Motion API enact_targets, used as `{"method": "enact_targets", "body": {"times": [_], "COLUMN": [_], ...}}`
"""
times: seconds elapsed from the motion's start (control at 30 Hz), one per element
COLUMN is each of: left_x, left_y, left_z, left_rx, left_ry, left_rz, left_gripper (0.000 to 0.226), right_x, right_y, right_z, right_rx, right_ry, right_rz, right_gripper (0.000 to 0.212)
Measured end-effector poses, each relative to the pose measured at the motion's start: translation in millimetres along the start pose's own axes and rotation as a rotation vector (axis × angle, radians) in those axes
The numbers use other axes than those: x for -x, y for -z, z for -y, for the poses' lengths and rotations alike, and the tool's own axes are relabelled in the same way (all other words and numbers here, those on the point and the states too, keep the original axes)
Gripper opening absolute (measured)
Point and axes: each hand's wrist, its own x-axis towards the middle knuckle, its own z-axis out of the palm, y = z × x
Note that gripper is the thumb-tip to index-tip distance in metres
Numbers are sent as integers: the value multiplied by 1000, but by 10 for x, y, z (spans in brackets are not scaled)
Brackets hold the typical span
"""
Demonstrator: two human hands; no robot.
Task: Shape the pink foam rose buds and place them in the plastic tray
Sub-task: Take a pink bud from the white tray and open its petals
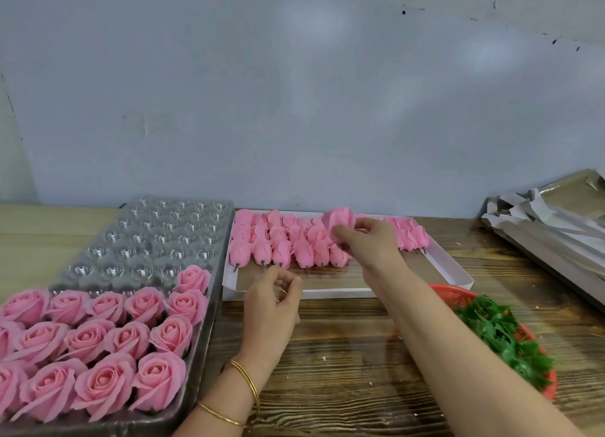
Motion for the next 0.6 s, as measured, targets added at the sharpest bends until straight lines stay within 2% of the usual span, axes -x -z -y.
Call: {"method": "enact_targets", "body": {"times": [0.03, 0.17, 0.23, 0.27, 0.37, 0.53, 0.6], "left_x": [1, -46, -77, -84, -80, -58, -49], "left_y": [9, 32, 44, 52, 67, 49, 41], "left_z": [-8, -62, -70, -71, -77, -100, -104], "left_rx": [72, 367, 461, 494, 532, 467, 446], "left_ry": [27, 129, 135, 135, 174, 227, 224], "left_rz": [24, 117, 188, 224, 297, 375, 375], "left_gripper": [10, 49, 57, 58, 56, 59, 56], "right_x": [98, 450, 547, 588, 674, 695, 701], "right_y": [-31, -123, -157, -170, -173, -96, -52], "right_z": [-12, -115, -208, -246, -315, -409, -426], "right_rx": [-64, -338, -414, -443, -513, -602, -599], "right_ry": [-6, -94, -144, -167, -219, -285, -297], "right_rz": [36, 265, 360, 403, 501, 533, 565], "right_gripper": [11, 10, 29, 35, 26, 52, 45]}}
